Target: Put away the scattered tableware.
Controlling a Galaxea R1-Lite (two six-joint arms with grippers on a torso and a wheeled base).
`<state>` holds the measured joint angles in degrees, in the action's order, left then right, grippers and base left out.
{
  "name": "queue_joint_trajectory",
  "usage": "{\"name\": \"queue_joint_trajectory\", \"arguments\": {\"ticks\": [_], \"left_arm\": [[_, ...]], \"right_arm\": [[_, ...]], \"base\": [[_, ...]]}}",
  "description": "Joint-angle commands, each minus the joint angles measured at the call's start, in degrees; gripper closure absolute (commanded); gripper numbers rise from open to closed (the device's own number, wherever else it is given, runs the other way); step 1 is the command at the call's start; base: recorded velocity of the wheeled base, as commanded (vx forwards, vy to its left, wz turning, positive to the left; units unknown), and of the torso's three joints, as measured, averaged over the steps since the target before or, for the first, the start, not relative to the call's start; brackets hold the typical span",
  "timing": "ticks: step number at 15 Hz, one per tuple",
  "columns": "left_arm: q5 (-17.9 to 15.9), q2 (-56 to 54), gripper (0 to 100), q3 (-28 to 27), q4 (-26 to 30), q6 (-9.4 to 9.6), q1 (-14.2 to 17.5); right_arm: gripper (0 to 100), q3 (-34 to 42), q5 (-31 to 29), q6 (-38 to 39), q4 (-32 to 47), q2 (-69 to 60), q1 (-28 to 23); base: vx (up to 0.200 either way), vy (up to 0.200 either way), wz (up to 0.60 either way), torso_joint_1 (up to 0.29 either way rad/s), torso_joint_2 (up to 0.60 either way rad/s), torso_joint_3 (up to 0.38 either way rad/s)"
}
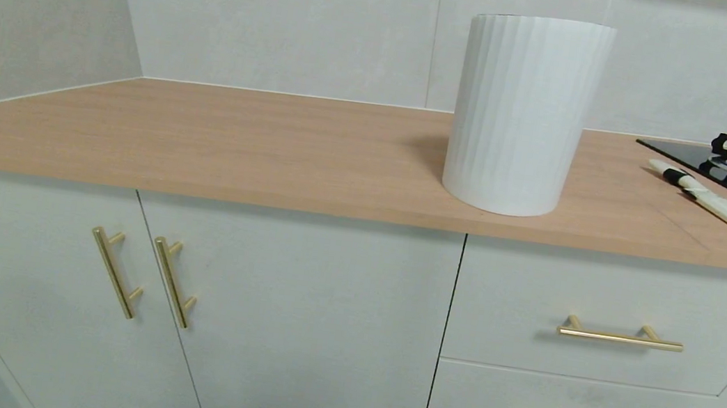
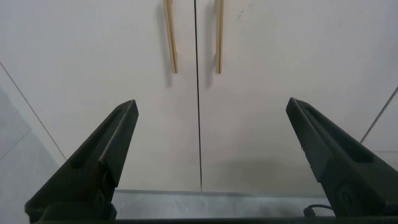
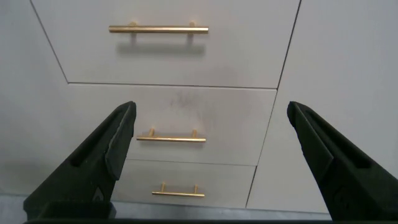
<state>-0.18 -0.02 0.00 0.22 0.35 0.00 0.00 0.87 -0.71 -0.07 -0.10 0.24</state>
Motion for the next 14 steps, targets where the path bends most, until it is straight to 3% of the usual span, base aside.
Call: {"name": "queue_joint_trajectory", "arguments": {"ticks": [1, 3, 13, 14], "left_arm": [[0.0, 0.0, 0, 0.0, 0.0, 0.00, 0.0], [0.0, 0.0, 0, 0.0, 0.0, 0.00, 0.0], [0.0, 0.0, 0, 0.0, 0.0, 0.00, 0.0], [0.0, 0.0, 0, 0.0, 0.0, 0.00, 0.0]], "right_arm": [[0, 0.0, 0.0, 0.0, 0.0, 0.1, 0.0], [0, 0.0, 0.0, -0.1, 0.0, 0.1, 0.0], [0, 0.0, 0.0, -0.1, 0.0, 0.1, 0.0], [0, 0.0, 0.0, -0.1, 0.0, 0.1, 0.0]], "base": [[0.000, 0.000, -0.60, 0.002, 0.00, -0.012], [0.000, 0.000, -0.60, 0.000, 0.00, -0.005], [0.000, 0.000, 0.00, 0.000, 0.00, 0.000], [0.000, -0.200, 0.00, 0.002, 0.00, -0.017]]}}
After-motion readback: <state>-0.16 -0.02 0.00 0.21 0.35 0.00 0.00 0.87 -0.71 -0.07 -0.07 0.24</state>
